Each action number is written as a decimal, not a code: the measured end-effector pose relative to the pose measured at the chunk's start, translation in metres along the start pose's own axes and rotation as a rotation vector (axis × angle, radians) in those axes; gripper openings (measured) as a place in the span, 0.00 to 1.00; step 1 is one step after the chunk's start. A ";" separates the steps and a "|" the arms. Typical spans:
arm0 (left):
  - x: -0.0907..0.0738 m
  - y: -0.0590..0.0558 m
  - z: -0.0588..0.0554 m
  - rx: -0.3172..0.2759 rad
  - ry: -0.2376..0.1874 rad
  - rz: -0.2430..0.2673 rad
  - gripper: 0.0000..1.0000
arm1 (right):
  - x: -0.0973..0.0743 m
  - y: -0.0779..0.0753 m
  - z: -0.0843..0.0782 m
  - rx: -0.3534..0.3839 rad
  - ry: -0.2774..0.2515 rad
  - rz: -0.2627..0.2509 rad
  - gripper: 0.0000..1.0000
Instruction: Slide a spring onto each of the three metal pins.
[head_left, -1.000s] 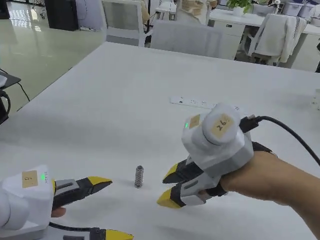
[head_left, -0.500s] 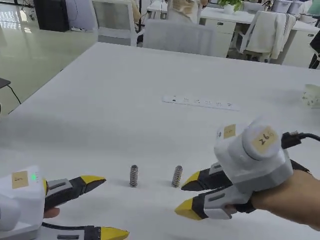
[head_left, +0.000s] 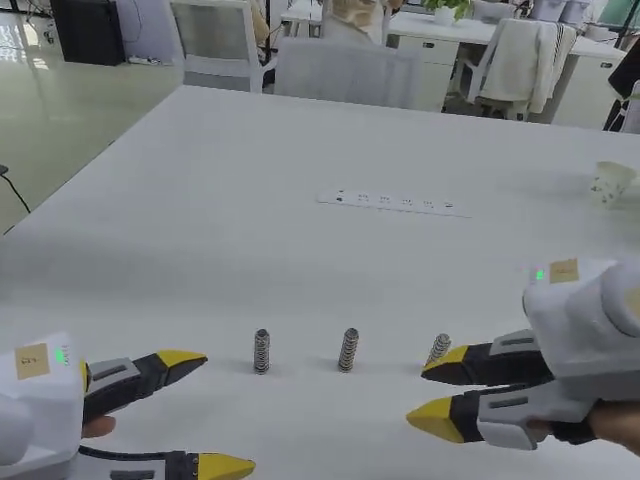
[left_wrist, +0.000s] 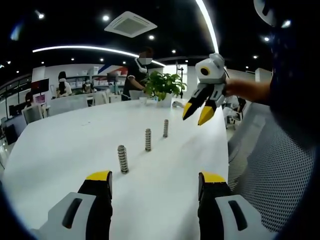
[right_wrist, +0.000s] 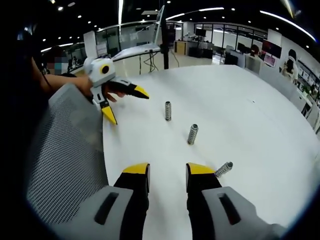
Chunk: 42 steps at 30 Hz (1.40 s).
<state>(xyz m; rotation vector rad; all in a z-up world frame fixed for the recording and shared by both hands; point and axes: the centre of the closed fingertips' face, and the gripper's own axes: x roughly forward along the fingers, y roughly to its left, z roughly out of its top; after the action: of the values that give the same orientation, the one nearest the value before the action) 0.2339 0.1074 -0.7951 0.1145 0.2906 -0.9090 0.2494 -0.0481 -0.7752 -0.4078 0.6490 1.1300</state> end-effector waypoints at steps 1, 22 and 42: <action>0.000 0.000 0.000 0.000 0.000 0.000 0.65 | -0.002 -0.002 -0.001 0.007 -0.006 -0.007 0.28; 0.004 -0.002 -0.003 -0.011 0.014 -0.005 0.67 | -0.030 -0.034 -0.027 0.067 -0.142 -0.107 0.43; 0.001 0.002 -0.005 -0.034 0.012 0.023 0.70 | -0.017 -0.033 -0.038 0.058 -0.174 -0.096 0.59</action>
<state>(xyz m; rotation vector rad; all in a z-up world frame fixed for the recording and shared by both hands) 0.2355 0.1089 -0.8002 0.0917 0.3153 -0.8805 0.2649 -0.0956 -0.7932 -0.2844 0.5035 1.0397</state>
